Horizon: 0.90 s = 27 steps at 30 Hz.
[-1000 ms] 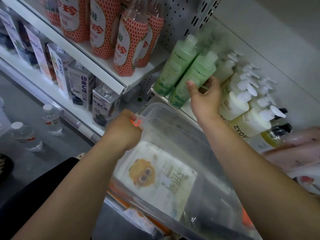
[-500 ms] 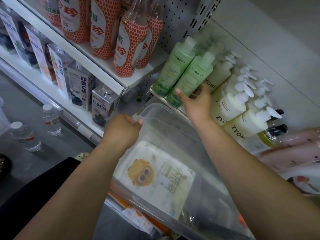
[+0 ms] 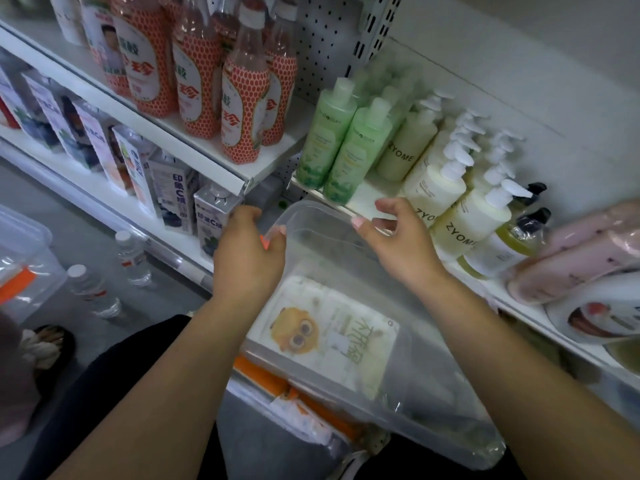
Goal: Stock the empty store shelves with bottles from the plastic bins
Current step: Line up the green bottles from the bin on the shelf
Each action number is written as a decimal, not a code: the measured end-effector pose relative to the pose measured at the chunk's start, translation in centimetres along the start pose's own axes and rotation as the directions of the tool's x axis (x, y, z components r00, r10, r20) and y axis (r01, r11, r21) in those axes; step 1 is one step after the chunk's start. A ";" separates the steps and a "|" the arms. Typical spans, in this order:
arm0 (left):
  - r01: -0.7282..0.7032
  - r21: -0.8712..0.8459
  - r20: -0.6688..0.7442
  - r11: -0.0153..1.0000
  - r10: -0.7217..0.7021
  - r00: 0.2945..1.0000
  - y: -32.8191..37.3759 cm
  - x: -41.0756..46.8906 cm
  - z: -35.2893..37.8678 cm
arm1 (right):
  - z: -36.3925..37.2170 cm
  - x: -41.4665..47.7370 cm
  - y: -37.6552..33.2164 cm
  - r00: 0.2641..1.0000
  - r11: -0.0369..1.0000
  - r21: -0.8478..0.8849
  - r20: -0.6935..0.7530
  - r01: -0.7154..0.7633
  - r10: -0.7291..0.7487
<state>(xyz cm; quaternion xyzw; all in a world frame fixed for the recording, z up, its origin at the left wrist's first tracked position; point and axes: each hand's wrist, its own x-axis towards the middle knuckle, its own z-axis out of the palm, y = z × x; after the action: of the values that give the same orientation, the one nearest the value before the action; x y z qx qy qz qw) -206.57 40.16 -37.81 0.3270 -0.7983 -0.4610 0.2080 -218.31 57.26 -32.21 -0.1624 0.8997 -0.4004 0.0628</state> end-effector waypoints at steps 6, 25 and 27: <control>-0.219 0.044 -0.034 0.975 0.220 0.975 2.2 -4.1 0.2 | -3.7 -6.1 4.6 0.997 0.996 0.075 -0.048 -0.057 0.061; -0.298 0.138 0.372 0.944 0.229 0.900 11.4 1.5 18.1 | -6.6 -3.3 12.5 0.921 0.952 -0.259 -0.385 -0.164 0.054; -0.298 0.095 0.381 0.950 0.242 0.892 11.2 1.9 18.4 | -6.3 -2.3 12.5 0.900 0.950 -0.252 -0.432 -0.187 0.063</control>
<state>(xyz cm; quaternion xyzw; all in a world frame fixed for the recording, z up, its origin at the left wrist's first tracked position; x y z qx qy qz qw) -223.26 53.91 -36.95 0.1360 -0.8932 -0.4184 0.0928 -220.66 70.31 -37.25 -0.0214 0.9491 -0.2862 -0.1300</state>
